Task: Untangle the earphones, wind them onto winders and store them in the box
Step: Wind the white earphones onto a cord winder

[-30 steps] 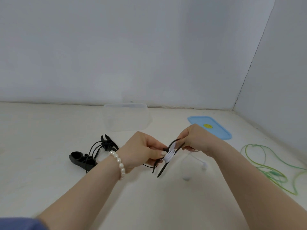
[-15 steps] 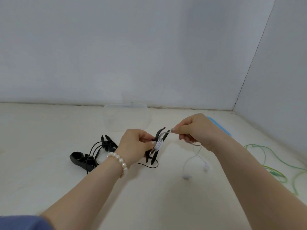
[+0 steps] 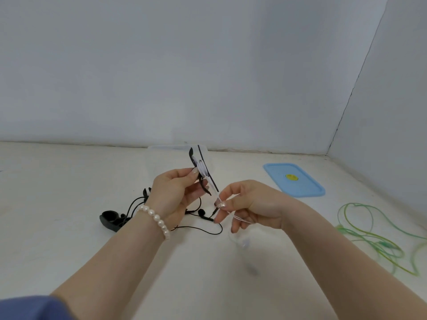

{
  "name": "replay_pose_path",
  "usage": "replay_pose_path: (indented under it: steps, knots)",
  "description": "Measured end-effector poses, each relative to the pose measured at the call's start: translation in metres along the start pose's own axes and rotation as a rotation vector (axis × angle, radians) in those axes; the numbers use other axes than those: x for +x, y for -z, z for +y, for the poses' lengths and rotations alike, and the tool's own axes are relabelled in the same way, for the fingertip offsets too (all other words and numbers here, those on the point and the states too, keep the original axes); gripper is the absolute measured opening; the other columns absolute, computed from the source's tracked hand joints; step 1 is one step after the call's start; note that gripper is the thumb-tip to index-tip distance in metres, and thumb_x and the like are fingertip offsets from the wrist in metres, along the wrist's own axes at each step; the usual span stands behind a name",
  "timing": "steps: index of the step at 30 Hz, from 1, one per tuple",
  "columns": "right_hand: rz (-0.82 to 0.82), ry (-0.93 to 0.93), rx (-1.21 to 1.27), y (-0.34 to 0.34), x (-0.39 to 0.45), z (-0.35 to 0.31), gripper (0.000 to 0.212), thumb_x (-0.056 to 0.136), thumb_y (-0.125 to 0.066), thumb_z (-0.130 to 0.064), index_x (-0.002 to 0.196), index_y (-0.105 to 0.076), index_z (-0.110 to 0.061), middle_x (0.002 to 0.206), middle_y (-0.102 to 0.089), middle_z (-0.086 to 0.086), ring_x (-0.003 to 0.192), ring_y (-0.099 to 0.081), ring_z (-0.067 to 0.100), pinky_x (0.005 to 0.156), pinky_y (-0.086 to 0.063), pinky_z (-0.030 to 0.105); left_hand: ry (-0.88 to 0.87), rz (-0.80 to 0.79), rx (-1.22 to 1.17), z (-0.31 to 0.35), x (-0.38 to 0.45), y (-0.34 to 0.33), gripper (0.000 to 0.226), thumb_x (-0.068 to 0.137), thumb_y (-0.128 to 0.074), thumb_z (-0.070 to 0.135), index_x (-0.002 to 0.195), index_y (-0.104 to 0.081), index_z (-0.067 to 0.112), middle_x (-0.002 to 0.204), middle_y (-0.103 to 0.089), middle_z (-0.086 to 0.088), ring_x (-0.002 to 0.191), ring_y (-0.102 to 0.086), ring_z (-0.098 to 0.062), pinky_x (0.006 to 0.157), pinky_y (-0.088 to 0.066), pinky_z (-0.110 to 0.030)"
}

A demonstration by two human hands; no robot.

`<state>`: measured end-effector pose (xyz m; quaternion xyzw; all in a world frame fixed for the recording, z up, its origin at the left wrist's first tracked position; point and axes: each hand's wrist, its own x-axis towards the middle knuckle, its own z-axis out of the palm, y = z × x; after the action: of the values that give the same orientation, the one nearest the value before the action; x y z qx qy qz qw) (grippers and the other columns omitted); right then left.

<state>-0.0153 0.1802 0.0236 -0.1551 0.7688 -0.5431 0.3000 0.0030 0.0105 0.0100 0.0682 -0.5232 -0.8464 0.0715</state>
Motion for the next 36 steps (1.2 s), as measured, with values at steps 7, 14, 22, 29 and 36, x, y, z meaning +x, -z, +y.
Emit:
replay_pose_path:
  steps: [7,14,22,29,36]
  knots:
    - [0.022,-0.054,-0.141,0.011,0.002,0.006,0.01,0.084,-0.066,-0.013,0.075,-0.072,-0.011,0.051,-0.06,0.002,0.041,-0.043,0.012,0.046,-0.031,0.021,0.041,-0.207,0.015,0.002,-0.011,-0.008,0.012,0.087,-0.052,0.0,0.083,-0.062,-0.004,0.064,-0.069,-0.009,0.057,-0.066,-0.017,0.057,-0.056,-0.025]
    - [0.279,-0.012,-0.301,0.036,-0.003,0.007,0.013,0.07,-0.078,-0.014,0.06,-0.07,-0.013,0.044,-0.052,-0.004,0.044,-0.041,0.009,0.049,-0.031,0.022,0.169,-0.377,0.37,-0.003,-0.015,-0.005,0.008,0.08,-0.06,-0.003,0.087,-0.064,-0.004,0.076,-0.066,-0.014,0.062,-0.064,-0.018,0.059,-0.058,-0.03]
    - [0.208,-0.008,-0.458,0.046,-0.006,0.008,0.019,0.078,-0.072,-0.016,0.061,-0.065,-0.021,0.053,-0.051,-0.009,0.057,-0.04,0.011,0.057,-0.034,0.021,0.229,-0.463,0.625,-0.007,-0.013,-0.001,0.008,0.077,-0.064,-0.007,0.079,-0.066,0.001,0.066,-0.065,-0.007,0.061,-0.06,-0.016,0.066,-0.059,-0.033]
    - [0.225,-0.077,-0.288,0.047,-0.008,0.003,0.029,0.086,-0.064,-0.027,0.062,-0.053,-0.016,0.051,-0.04,-0.004,0.05,-0.034,0.013,0.054,-0.026,0.024,0.165,-0.345,0.723,-0.014,-0.006,0.0,0.007,0.079,-0.064,-0.007,0.079,-0.065,0.001,0.071,-0.064,-0.012,0.061,-0.061,-0.019,0.06,-0.055,-0.028]
    - [0.129,0.101,-0.226,0.023,-0.018,-0.018,0.014,0.089,-0.058,-0.016,0.079,-0.064,-0.007,0.053,-0.048,-0.002,0.047,-0.041,0.01,0.053,-0.032,0.023,-0.051,-0.087,0.726,-0.017,0.002,0.002,0.006,0.08,-0.066,0.0,0.075,-0.063,0.003,0.076,-0.064,-0.017,0.068,-0.06,-0.025,0.072,-0.054,-0.039]
